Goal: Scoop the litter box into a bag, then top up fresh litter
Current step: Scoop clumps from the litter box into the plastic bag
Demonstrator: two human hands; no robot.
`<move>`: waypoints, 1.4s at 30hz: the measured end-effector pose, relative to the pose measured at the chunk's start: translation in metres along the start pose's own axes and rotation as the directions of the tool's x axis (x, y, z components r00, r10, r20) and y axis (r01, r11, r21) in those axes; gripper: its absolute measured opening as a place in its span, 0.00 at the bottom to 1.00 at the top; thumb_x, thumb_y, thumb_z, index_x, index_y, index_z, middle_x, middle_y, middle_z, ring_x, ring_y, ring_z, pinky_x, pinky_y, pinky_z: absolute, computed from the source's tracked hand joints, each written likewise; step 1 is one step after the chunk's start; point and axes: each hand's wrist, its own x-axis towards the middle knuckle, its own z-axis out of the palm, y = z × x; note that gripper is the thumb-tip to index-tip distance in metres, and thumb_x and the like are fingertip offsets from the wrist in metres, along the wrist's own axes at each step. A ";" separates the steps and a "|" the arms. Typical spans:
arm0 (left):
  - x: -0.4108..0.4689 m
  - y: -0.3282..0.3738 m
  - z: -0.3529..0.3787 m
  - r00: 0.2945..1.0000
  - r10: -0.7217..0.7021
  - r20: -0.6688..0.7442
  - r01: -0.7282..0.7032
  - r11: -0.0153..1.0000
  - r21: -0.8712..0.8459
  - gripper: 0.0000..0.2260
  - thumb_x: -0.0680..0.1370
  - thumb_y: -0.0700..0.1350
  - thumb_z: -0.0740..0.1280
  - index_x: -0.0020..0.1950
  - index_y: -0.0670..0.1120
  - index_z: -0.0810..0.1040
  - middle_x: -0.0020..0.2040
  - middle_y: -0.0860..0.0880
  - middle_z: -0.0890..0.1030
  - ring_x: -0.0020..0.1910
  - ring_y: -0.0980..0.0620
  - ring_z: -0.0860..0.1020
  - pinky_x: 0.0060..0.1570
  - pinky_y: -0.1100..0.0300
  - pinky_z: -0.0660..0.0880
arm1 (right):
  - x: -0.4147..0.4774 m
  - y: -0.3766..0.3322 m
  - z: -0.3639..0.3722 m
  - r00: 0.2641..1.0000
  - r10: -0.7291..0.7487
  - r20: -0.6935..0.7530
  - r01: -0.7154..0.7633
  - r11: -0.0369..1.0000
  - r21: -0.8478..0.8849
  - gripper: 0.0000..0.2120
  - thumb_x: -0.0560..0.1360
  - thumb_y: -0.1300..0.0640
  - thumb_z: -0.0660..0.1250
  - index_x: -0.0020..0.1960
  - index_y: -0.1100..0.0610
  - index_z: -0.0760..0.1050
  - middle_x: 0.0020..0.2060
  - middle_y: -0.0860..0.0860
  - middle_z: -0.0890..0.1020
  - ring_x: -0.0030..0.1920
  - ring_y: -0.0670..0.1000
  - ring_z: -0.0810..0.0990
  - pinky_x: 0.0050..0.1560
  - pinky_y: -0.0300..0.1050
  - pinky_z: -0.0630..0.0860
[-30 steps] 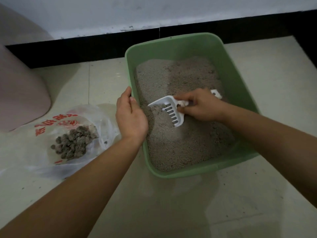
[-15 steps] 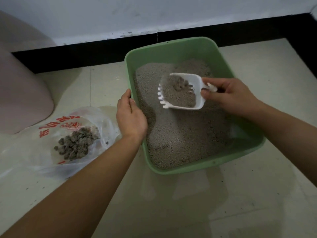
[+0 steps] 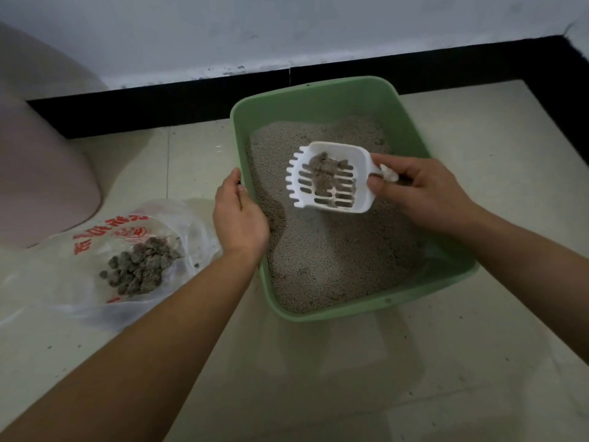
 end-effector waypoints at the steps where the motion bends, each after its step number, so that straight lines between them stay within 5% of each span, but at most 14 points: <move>1: 0.000 -0.001 0.000 1.000 -0.005 -0.001 0.005 1.000 -0.006 0.18 0.84 0.43 0.53 0.73 0.47 0.68 0.70 0.50 0.72 0.69 0.53 0.69 0.71 0.58 0.63 | 0.000 0.000 0.000 1.000 -0.008 0.009 0.008 1.000 -0.017 0.18 0.78 0.56 0.69 0.67 0.46 0.76 0.50 0.44 0.85 0.53 0.52 0.83 0.59 0.55 0.78; 11: 0.002 -0.002 0.000 1.000 -0.006 0.002 0.006 1.000 -0.031 0.17 0.84 0.42 0.53 0.73 0.47 0.69 0.70 0.50 0.73 0.69 0.53 0.69 0.72 0.56 0.64 | 0.004 0.005 0.005 0.998 0.008 -0.057 -0.006 0.999 0.035 0.19 0.78 0.55 0.69 0.68 0.47 0.76 0.50 0.41 0.84 0.52 0.46 0.83 0.58 0.47 0.78; 15: 0.003 -0.004 0.000 1.000 -0.004 0.015 0.005 0.999 -0.040 0.17 0.84 0.42 0.53 0.72 0.46 0.69 0.69 0.50 0.73 0.68 0.53 0.70 0.71 0.55 0.65 | 0.003 0.006 0.007 0.997 0.006 -0.072 -0.009 0.999 -0.033 0.20 0.77 0.52 0.70 0.68 0.46 0.76 0.50 0.43 0.85 0.51 0.48 0.83 0.59 0.51 0.79; 21: 0.004 -0.002 -0.004 0.997 0.022 0.070 -0.024 1.000 0.018 0.17 0.84 0.42 0.53 0.73 0.44 0.67 0.70 0.48 0.72 0.69 0.52 0.68 0.69 0.64 0.61 | -0.001 -0.003 0.007 0.994 0.011 -0.107 -0.017 0.998 -0.058 0.19 0.78 0.51 0.69 0.68 0.45 0.75 0.50 0.41 0.84 0.52 0.44 0.82 0.59 0.48 0.78; 25: 0.020 -0.001 -0.024 0.966 -0.004 0.257 -0.002 1.000 0.021 0.17 0.83 0.40 0.54 0.71 0.44 0.71 0.68 0.47 0.75 0.66 0.49 0.72 0.70 0.51 0.67 | -0.007 -0.017 0.008 0.989 0.019 -0.144 -0.029 0.997 -0.069 0.17 0.79 0.53 0.68 0.66 0.42 0.77 0.44 0.34 0.81 0.45 0.40 0.80 0.46 0.39 0.75; 28: 0.033 0.001 -0.060 0.959 0.002 0.284 -0.034 0.993 0.109 0.18 0.79 0.35 0.54 0.62 0.45 0.79 0.62 0.48 0.78 0.60 0.49 0.76 0.64 0.48 0.72 | -0.009 -0.037 0.013 0.986 0.031 -0.164 -0.046 0.995 -0.090 0.16 0.79 0.52 0.67 0.66 0.43 0.77 0.41 0.34 0.80 0.42 0.42 0.80 0.44 0.41 0.76; 33: 0.054 -0.011 -0.147 0.978 0.172 0.120 -0.205 0.907 0.369 0.19 0.76 0.33 0.57 0.58 0.50 0.80 0.59 0.48 0.78 0.55 0.46 0.78 0.59 0.52 0.74 | -0.001 -0.089 0.047 0.991 -0.074 -0.112 0.050 0.978 -0.201 0.16 0.79 0.50 0.66 0.67 0.44 0.76 0.43 0.40 0.83 0.31 0.39 0.77 0.34 0.39 0.73; 35: 0.060 -0.020 -0.180 0.975 0.196 0.103 -0.221 0.875 0.431 0.19 0.75 0.32 0.59 0.59 0.49 0.79 0.60 0.48 0.79 0.57 0.46 0.77 0.59 0.51 0.74 | 0.002 -0.117 0.073 0.988 -0.140 -0.070 0.117 0.957 -0.265 0.15 0.79 0.49 0.65 0.66 0.44 0.77 0.46 0.42 0.83 0.36 0.40 0.80 0.36 0.41 0.76; 37: 0.062 -0.032 -0.209 0.962 0.245 0.120 -0.269 0.776 0.570 0.19 0.73 0.32 0.61 0.60 0.47 0.79 0.60 0.45 0.79 0.58 0.43 0.75 0.59 0.48 0.72 | 0.005 -0.143 0.104 0.967 -0.255 -0.003 0.229 0.873 -0.430 0.13 0.78 0.47 0.63 0.60 0.46 0.79 0.48 0.45 0.84 0.44 0.48 0.82 0.42 0.46 0.78; 39: 0.061 -0.045 -0.235 0.971 0.200 0.132 -0.233 0.654 0.720 0.21 0.72 0.34 0.63 0.62 0.48 0.78 0.61 0.43 0.78 0.60 0.40 0.72 0.59 0.46 0.69 | 0.005 -0.165 0.139 0.923 -0.367 0.113 0.347 0.671 -0.655 0.12 0.78 0.46 0.61 0.56 0.50 0.78 0.47 0.49 0.83 0.45 0.54 0.82 0.42 0.45 0.74; 42: 0.056 -0.066 -0.262 0.994 -0.059 0.095 -0.053 0.498 0.865 0.25 0.73 0.39 0.64 0.70 0.51 0.70 0.69 0.43 0.70 0.68 0.40 0.65 0.64 0.43 0.63 | -0.002 -0.185 0.189 0.725 -0.503 0.470 0.571 0.058 -0.819 0.08 0.77 0.56 0.64 0.55 0.55 0.77 0.44 0.52 0.83 0.43 0.55 0.82 0.41 0.47 0.64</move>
